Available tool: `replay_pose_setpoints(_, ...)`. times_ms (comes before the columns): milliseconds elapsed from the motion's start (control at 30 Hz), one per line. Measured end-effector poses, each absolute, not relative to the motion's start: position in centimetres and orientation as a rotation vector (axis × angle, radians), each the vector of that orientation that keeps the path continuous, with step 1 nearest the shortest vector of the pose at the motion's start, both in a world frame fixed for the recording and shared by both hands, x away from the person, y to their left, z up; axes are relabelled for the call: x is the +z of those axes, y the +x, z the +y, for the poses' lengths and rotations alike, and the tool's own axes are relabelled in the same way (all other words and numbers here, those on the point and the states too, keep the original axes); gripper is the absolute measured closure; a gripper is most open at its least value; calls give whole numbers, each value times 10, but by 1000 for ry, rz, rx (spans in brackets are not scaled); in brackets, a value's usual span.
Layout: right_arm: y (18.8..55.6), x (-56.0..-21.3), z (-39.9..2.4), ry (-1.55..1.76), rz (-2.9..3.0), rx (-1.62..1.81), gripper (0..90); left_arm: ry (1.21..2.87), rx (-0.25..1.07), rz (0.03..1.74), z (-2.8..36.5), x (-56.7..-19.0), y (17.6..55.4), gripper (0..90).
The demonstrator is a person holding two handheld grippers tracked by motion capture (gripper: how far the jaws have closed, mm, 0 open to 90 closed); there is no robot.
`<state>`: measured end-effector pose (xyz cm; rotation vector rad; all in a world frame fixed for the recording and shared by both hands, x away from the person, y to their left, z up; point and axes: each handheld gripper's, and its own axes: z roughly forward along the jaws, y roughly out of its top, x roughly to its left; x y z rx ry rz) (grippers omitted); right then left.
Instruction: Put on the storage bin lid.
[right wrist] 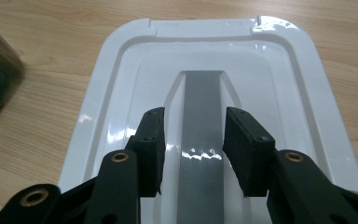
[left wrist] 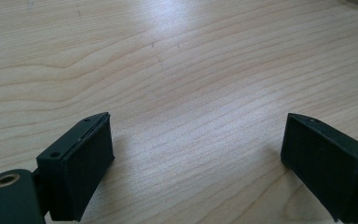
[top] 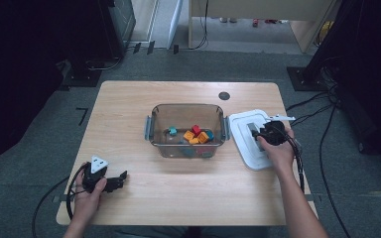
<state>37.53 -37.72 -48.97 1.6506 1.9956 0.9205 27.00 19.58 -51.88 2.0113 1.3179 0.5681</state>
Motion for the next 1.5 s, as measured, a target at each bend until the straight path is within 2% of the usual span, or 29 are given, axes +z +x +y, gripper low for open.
replay_pose_setpoints(667,362,-508,-376,1605,1945,875,612,2011,568,1318,196,-519,270,91)
replay_pose_setpoints(900,358,-513,-377,1596,1905,925,673,2014,568,1317,196,-519,270,91)
replay_pose_setpoints(1500,355,-513,-379,1594,1884,964,682,2011,568,1318,196,-519,270,91)
